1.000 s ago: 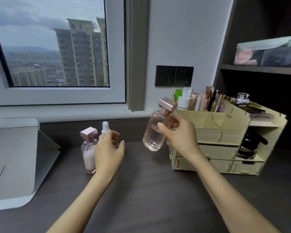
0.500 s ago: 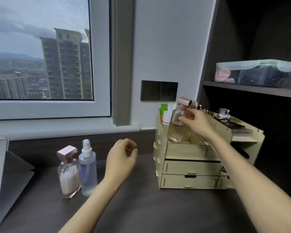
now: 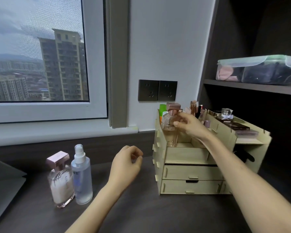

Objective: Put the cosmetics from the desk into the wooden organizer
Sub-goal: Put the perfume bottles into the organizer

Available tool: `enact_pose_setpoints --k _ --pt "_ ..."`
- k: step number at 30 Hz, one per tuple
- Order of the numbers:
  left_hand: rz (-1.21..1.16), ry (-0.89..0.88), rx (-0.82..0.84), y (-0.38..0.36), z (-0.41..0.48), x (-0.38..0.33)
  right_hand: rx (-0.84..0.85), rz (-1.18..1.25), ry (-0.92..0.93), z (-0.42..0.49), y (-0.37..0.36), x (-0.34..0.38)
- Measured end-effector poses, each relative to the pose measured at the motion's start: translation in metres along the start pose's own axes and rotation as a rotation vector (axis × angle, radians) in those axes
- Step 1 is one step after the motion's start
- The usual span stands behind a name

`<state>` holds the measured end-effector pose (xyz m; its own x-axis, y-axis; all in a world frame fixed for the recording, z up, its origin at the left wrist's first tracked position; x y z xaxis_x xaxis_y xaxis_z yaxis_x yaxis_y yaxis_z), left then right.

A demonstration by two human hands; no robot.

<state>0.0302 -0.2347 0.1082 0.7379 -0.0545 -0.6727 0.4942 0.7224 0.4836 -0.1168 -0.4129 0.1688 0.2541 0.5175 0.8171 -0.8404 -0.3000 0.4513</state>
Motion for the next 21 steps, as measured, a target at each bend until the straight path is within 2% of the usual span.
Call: enact_pose_setpoints --k 5,9,13,18,20,21 --pt "0.016 -0.004 0.003 -0.002 -0.001 0.002 -0.007 -0.029 0.048 0.003 0.001 -0.005" --pt "0.023 -0.003 0.002 -0.001 -0.003 0.002 -0.06 -0.055 0.014 0.007 0.003 -0.014" --pt "0.022 -0.003 -0.012 0.006 -0.006 0.001 -0.126 -0.191 0.047 0.003 0.003 -0.012" --pt "0.035 0.005 -0.024 0.015 -0.011 0.002 -0.14 -0.187 0.035 -0.009 0.0 -0.005" --pt "0.034 0.0 -0.029 0.021 -0.013 0.001 -0.214 -0.252 0.032 -0.017 0.005 0.003" --pt "0.031 -0.004 -0.037 0.027 -0.014 0.002 -0.326 -0.329 0.047 -0.024 0.014 0.012"
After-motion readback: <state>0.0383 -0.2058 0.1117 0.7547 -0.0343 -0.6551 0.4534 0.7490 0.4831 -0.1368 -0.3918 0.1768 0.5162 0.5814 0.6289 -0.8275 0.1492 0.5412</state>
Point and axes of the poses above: each hand's wrist, its own z-axis towards the middle knuckle, its own y-axis out of the back of the hand, x = y × z, the point moved 10 cm from there along z, towards the middle knuckle, and after that the axes turned 5 degrees about -x, right-handed, at the moved point
